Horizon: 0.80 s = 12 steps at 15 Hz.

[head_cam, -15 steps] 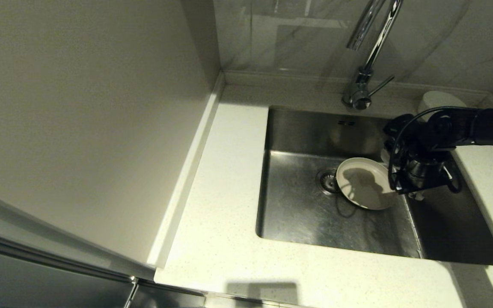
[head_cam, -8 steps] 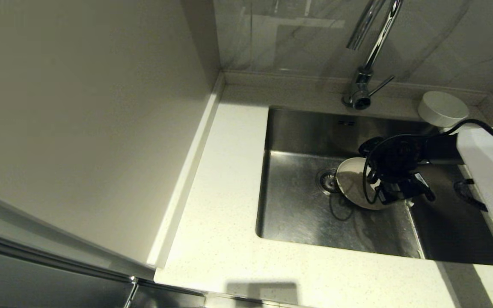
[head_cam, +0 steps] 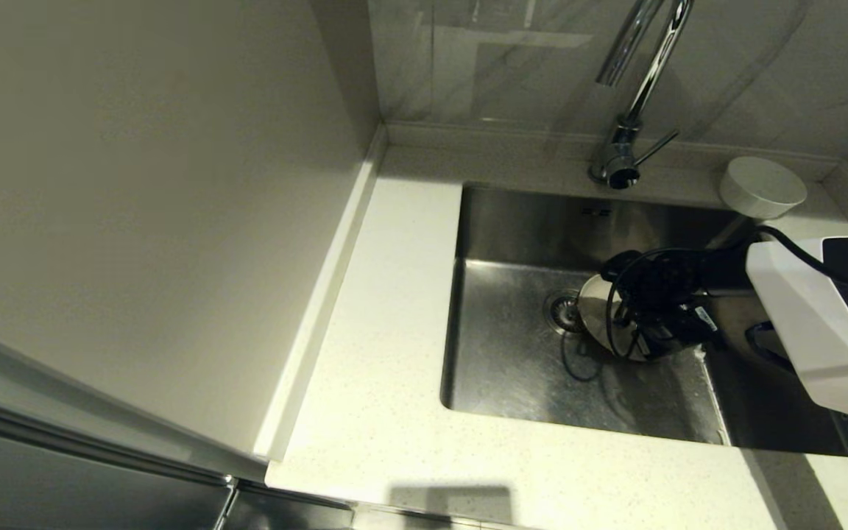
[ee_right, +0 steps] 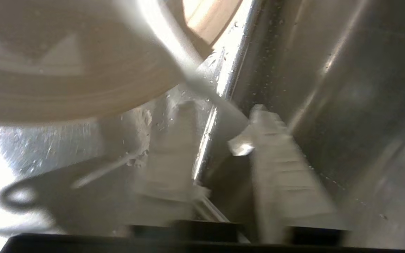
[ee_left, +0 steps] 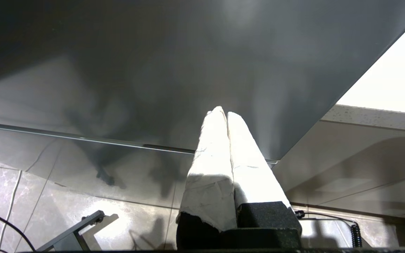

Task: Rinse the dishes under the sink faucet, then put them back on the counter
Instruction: Place the spoon on the plate, then put a bowl into the sink

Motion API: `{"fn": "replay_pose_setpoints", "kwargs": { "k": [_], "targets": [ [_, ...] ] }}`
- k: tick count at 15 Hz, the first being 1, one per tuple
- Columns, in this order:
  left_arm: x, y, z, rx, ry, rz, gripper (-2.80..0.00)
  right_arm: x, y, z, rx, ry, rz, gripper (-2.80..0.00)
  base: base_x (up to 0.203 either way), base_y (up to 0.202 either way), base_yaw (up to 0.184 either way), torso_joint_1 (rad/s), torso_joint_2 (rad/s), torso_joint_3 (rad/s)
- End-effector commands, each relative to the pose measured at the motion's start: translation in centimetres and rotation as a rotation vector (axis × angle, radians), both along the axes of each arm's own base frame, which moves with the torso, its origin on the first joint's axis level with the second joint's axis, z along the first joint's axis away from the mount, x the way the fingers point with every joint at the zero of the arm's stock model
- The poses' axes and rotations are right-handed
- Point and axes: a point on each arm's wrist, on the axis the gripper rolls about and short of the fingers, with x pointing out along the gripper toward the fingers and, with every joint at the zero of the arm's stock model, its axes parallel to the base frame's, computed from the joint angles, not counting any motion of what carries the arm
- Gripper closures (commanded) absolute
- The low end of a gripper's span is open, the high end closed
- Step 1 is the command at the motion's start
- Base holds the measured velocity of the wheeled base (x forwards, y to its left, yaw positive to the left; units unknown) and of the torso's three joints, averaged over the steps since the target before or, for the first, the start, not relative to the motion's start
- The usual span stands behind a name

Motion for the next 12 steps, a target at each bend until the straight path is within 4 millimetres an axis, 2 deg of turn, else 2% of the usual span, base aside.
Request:
{"fn": "replay_pose_setpoints", "kwargs": {
  "k": [1,3,6,9,12],
  "targets": [
    [0.0,0.0,0.0,-0.001,-0.003,0.000,0.00,0.3,0.0,-1.0,-0.010,0.007,-0.005,-2.80,0.000,0.000,0.000,0.000,0.00,0.000],
    [0.0,0.0,0.0,-0.001,-0.003,0.000,0.00,0.7,0.0,-1.1,-0.017,-0.030,-0.011,-2.80,0.000,0.000,0.000,0.000,0.00,0.000],
    [0.0,0.0,0.0,-0.001,-0.003,0.000,0.00,0.4,-0.1,0.8,-0.009,-0.071,-0.012,-2.80,0.000,0.000,0.000,0.000,0.00,0.000],
    [0.0,0.0,0.0,-0.001,-0.003,0.000,0.00,-0.6,-0.3,4.7,0.018,-0.148,-0.005,-2.80,0.000,0.000,0.000,0.000,0.00,0.000],
    [0.0,0.0,0.0,-0.001,-0.003,0.000,0.00,-2.1,-0.3,9.7,0.072,-0.256,0.020,-2.80,0.000,0.000,0.000,0.000,0.00,0.000]
  ]
}}
